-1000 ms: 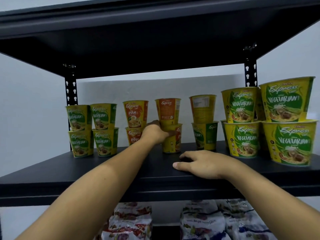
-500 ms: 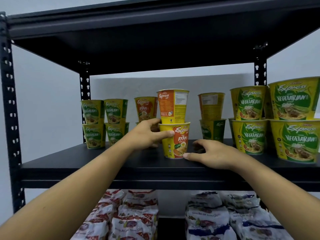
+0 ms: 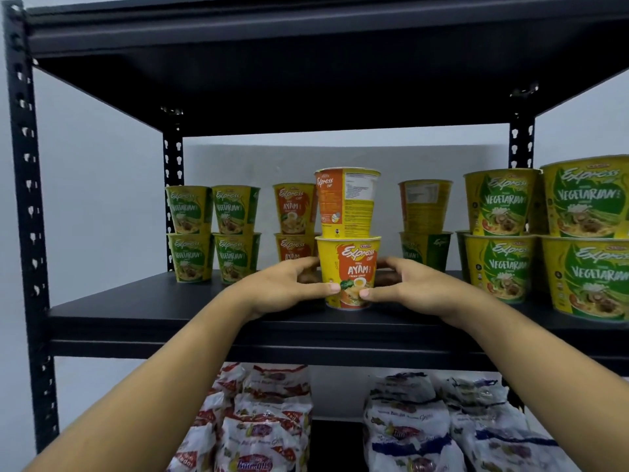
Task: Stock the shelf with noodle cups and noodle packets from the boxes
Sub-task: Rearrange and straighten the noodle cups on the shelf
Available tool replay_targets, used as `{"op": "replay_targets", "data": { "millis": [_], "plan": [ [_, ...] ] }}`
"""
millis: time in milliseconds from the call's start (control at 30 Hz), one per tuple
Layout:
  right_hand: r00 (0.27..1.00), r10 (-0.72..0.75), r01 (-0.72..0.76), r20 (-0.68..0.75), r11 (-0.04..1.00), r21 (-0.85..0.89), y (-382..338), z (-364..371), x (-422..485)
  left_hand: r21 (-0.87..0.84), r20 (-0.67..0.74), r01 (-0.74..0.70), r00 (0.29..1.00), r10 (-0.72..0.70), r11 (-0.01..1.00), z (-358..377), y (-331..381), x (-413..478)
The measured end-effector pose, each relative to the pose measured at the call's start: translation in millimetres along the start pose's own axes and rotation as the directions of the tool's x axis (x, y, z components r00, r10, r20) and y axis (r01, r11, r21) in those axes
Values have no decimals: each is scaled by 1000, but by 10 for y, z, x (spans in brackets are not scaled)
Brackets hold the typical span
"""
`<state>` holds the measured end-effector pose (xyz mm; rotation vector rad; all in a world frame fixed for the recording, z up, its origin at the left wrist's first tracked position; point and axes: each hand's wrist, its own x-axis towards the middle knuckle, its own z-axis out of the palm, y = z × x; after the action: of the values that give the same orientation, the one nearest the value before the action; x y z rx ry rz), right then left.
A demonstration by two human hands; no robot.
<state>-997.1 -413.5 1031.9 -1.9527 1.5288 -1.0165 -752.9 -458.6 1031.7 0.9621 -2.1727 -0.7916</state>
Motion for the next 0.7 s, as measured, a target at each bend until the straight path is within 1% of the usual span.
{"op": "replay_targets", "data": {
  "millis": [100, 267, 433, 567, 700],
  "plan": [
    [1000, -23, 23, -11, 999, -50, -12, 18, -19, 15, 3, 8, 1000, -8, 1000, -4, -22, 9],
    [1000, -26, 27, 9, 998, -53, 42, 9, 1, 4, 14, 6, 1000, -7, 1000, -13, -28, 4],
    [999, -49, 48, -3, 994, -102, 28, 18, -19, -25, 53, -6, 999, 7, 1000, -24, -42, -7],
    [998, -65, 65, 7, 981, -183, -7, 39, -49, 49, 58, -7, 998, 5, 999, -1, 21, -5],
    [998, -62, 60, -4, 974, -219, -6, 50, -48, 121, 54, 20, 998, -27, 992, 5, 27, 31]
  ]
}}
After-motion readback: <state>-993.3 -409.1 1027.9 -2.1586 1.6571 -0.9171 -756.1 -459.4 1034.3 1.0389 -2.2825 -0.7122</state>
